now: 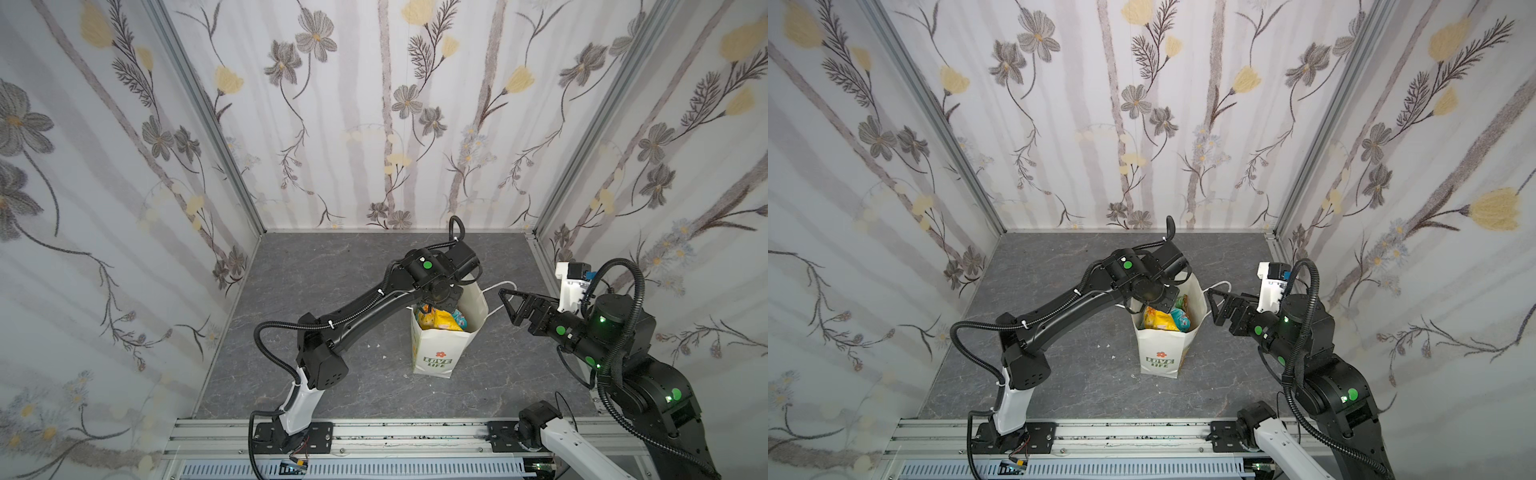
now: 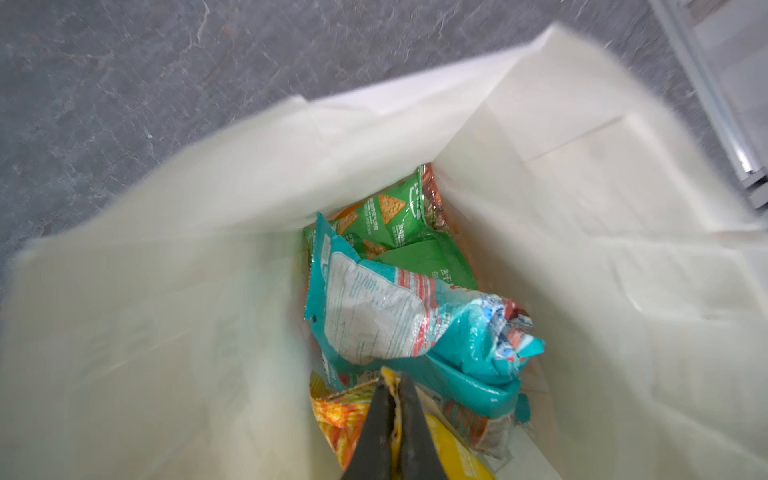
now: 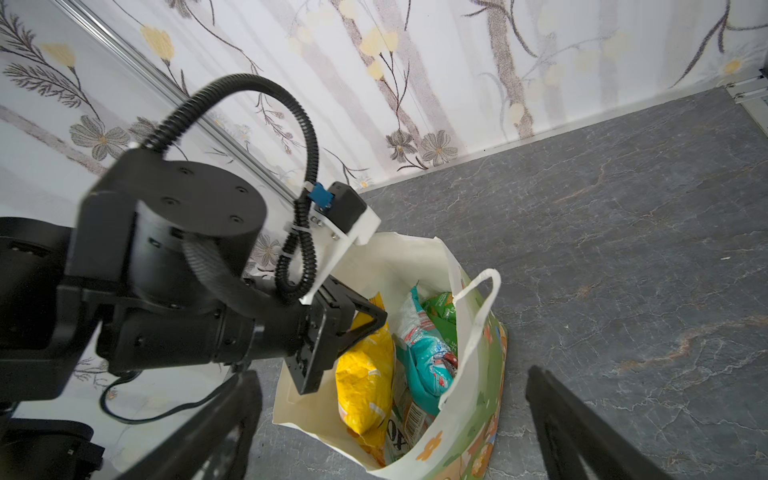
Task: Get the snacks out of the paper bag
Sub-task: 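Lower the left gripper into the bag onto the yellow chip packet, then lift the yellow packet out with the left gripper toward the right gripper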
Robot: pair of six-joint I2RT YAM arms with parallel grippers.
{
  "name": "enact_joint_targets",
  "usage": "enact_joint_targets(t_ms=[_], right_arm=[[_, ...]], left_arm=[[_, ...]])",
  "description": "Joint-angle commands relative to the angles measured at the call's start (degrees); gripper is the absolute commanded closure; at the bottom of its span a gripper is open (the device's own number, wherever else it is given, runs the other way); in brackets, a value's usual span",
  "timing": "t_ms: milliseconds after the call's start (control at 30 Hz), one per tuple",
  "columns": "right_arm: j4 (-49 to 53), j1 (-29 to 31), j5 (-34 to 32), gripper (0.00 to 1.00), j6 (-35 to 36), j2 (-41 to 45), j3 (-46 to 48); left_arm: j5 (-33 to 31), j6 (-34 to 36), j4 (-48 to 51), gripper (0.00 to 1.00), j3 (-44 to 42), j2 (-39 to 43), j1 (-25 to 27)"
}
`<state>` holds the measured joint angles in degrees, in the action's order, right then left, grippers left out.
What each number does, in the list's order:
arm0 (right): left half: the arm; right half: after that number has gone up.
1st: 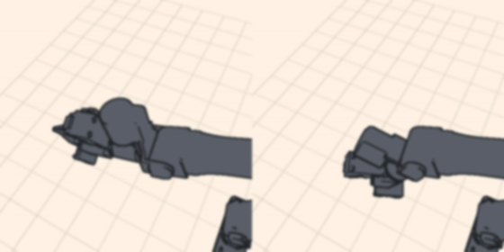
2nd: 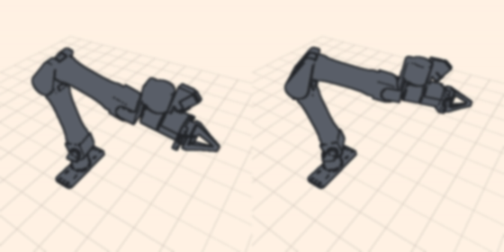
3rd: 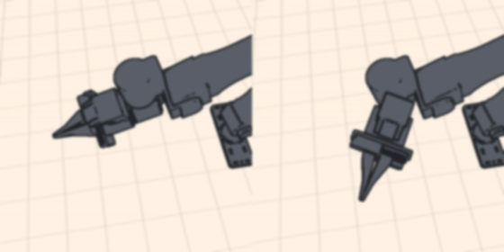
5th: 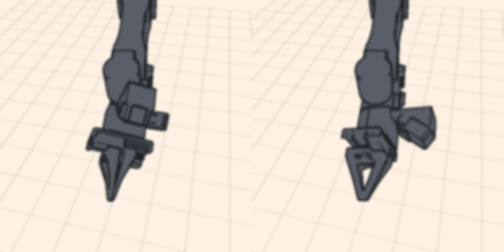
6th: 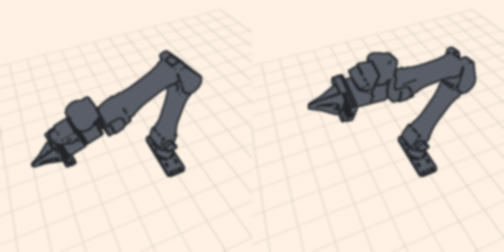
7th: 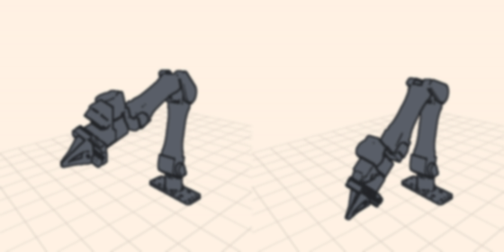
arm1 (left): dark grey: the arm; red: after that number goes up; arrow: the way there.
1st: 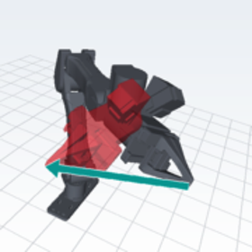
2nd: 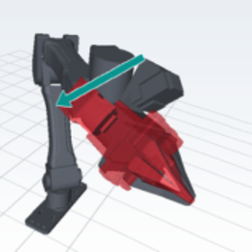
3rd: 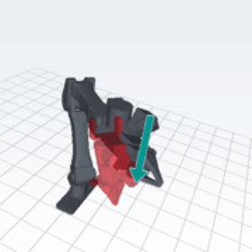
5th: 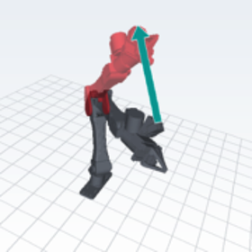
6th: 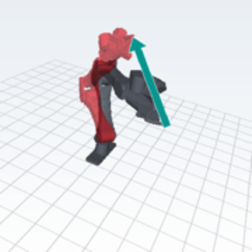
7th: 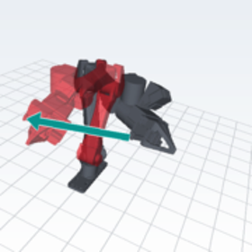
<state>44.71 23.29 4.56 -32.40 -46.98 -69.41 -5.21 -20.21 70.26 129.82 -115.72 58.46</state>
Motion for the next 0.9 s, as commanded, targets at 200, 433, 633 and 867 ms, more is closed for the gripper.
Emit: enact_joint_targets(t_ms=[200,433,633,867], right_arm=[[-11.5,0.1,2.5,0.02,-2.5,-0.2,-0.4],[-22.2,0.1,10.3,0.02,-5.6,-2.0,0.6],[-35.3,0.1,20.7,0.01,-10.7,-4.4,4.7],[-52.4,0.3,31.4,0.00,-21.0,-7.4,10.2]], left_arm=[[3.2,3.3,-7.4,1.00,2.0,8.9,-2.5],[10.4,4.7,-24.1,1.00,-4.9,18.2,-4.1],[17.9,3.9,-43.6,1.00,-15.9,27.6,-5.3],[25.0,-2.6,-63.4,1.00,-26.4,34.6,-8.8]])
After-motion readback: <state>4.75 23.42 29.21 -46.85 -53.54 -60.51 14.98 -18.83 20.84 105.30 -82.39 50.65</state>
